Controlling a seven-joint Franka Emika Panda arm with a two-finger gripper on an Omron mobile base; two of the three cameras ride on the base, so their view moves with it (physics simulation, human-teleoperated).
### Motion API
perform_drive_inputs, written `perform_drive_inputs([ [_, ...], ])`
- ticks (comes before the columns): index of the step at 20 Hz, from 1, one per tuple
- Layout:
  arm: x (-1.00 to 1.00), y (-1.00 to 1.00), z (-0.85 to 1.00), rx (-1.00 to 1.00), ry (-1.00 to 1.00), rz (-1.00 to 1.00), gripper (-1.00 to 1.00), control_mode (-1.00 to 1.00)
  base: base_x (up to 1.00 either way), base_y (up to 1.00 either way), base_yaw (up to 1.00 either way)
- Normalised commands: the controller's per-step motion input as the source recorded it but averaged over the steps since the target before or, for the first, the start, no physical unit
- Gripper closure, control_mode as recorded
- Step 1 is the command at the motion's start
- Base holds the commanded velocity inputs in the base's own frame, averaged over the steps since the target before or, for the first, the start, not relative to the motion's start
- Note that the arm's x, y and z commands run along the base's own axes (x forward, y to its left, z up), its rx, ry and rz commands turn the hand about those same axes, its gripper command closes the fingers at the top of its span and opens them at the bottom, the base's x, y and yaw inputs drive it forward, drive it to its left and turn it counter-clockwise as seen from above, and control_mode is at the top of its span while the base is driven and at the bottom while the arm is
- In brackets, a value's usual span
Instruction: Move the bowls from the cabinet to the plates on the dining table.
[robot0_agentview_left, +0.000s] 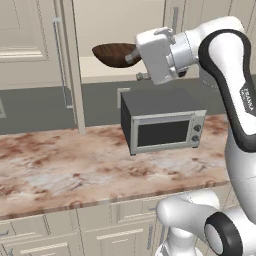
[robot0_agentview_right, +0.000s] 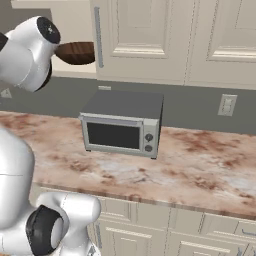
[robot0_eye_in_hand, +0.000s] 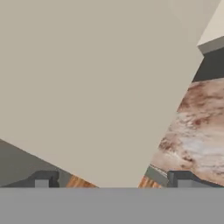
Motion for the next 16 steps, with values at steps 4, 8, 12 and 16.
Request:
perform_drive_inputs([
  [4, -0.11, -0.60, 0.00, -0.01, -0.16, -0.19, -1.00, -1.00, 0.00, 0.00, 0.00],
  [8, -0.10, -0.72, 0.00, -0.01, -0.15, -0.21, -1.00, -1.00, 0.00, 0.00, 0.00],
  [12, -0.27, -0.71, -0.01, -0.06, -0.09, -0.17, -1.00, -1.00, 0.00, 0.00, 0.00],
  [16, -0.54, -0.60, 0.00, -0.08, -0.06, -0.17, -1.00, -1.00, 0.00, 0.00, 0.00],
])
